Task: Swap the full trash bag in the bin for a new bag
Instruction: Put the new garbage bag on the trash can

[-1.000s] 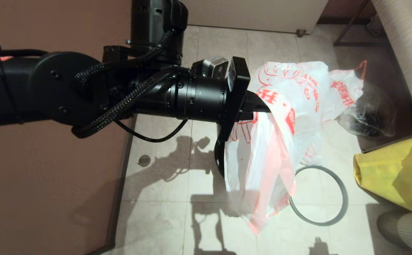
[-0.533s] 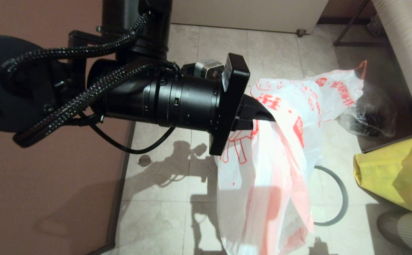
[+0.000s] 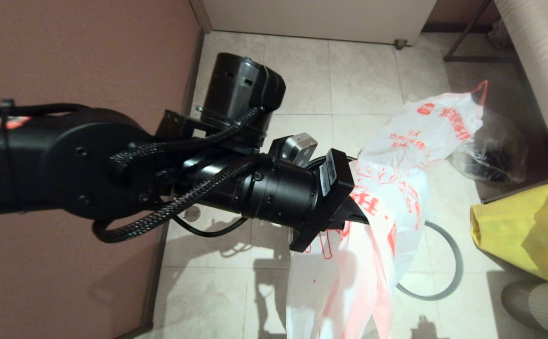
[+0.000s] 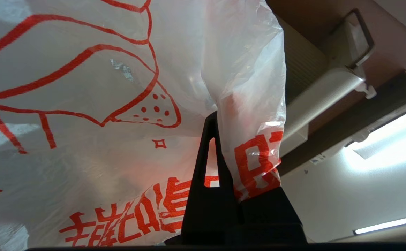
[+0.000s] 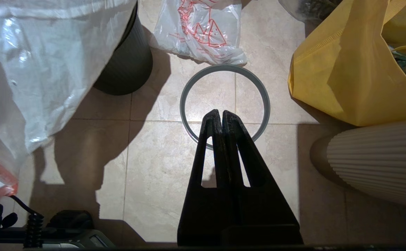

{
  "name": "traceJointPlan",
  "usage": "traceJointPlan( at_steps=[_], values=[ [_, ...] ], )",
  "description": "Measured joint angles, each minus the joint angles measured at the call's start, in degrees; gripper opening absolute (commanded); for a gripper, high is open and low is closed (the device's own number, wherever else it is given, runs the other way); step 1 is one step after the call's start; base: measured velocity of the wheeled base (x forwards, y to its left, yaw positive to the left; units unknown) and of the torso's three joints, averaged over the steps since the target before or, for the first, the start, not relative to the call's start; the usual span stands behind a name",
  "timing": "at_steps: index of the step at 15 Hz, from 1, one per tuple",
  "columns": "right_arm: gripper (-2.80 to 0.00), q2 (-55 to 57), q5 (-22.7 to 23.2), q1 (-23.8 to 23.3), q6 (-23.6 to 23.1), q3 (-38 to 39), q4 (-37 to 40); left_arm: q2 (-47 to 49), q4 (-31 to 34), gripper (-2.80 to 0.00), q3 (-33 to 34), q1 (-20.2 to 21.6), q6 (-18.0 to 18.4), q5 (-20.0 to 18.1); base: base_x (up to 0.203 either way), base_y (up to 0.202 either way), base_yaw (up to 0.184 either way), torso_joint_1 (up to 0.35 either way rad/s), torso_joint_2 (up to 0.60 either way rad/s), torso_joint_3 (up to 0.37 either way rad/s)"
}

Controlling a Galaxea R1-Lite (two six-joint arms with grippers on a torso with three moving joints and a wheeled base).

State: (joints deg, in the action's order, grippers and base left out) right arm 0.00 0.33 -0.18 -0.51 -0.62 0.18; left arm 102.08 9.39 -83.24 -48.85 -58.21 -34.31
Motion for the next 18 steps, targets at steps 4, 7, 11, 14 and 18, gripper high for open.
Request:
traceJointPlan(
  at_steps=[4, 7, 11, 14, 18],
  values=[
    [-2.8, 0.0, 0.0, -0.02, 0.0, 0.0, 0.0, 8.23, 1.7, -2.8, -9.71, 8.17, 2.09, 0.63, 0.0, 0.0, 0.0, 0.0, 0.0, 0.0],
    [-2.8, 0.0, 0.0, 0.02, 0.0, 0.0, 0.0, 14.87, 6.12, -2.8, -23.23, 13.11, 2.68, 0.66, 0.0, 0.0, 0.0, 0.0, 0.0, 0.0],
    [-2.8, 0.0, -0.02, 0.0, 0.0, 0.0, 0.0, 22.8, 1.42, -2.8, -29.37, 16.25, 6.41, 4.38, 0.0, 0.0, 0.0, 0.0, 0.0, 0.0],
    [-2.8, 0.0, -0.01, 0.02, 0.0, 0.0, 0.0, 24.56, 0.75, -2.8, -29.33, 16.06, 11.71, 15.87, 0.0, 0.0, 0.0, 0.0, 0.0, 0.0],
    [-2.8, 0.0, -0.01, 0.0, 0.0, 0.0, 0.0, 22.97, -3.82, -2.8, -29.27, 17.37, 13.33, 18.18, 0.0, 0.0, 0.0, 0.0, 0.0, 0.0]
  ],
)
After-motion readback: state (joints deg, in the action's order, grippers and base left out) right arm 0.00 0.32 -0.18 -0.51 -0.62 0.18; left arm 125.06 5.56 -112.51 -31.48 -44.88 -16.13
